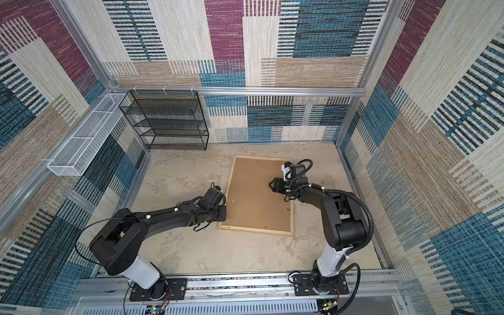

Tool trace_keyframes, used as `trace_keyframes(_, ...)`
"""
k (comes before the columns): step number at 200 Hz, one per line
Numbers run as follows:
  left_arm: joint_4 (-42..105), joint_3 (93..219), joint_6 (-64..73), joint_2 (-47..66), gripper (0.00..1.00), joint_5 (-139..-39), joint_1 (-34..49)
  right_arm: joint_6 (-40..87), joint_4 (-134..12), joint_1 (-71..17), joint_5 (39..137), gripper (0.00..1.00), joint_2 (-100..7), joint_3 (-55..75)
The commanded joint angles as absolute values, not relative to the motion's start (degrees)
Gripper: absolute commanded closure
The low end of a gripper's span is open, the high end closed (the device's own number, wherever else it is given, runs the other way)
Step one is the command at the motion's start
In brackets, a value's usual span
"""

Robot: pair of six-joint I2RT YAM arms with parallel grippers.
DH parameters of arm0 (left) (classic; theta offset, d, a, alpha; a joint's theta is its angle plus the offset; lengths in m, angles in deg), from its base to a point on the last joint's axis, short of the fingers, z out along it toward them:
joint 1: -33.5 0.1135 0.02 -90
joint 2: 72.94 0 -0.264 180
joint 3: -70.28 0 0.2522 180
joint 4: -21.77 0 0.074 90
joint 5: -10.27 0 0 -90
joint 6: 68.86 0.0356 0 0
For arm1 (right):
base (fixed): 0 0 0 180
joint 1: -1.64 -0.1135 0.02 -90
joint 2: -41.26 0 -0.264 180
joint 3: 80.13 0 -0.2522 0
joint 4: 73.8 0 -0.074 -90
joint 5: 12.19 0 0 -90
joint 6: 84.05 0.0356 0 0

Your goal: Put the photo into the frame

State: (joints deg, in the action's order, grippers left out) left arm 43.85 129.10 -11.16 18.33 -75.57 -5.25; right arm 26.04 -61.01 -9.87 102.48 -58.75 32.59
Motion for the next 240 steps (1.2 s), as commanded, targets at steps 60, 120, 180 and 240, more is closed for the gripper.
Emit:
trace_keyframes(60,43.8,121.7,-19.1,7.9,0.7,-79.5,-6.8,28.0,-65.7,-16.1,108.4,0.54,-69.7,22.6)
trace_keyframes(120,50.1,131.2,-16.9,12.0,0.63,-71.2,-4.5,28.2,-65.4,-19.3,110.2,0.63,-76.2,15.7)
trace_keyframes(180,40.3,135.9,-12.7,21.2,0.71,-77.0,2.6,30.6,-65.8,-22.2,111.6,0.68,-83.2,7.9)
trace_keyframes(240,37.1,138.4,-13.0,26.1,0.74,-80.9,2.7,31.0,-63.3,-24.5,110.9,0.74,-87.6,1.7)
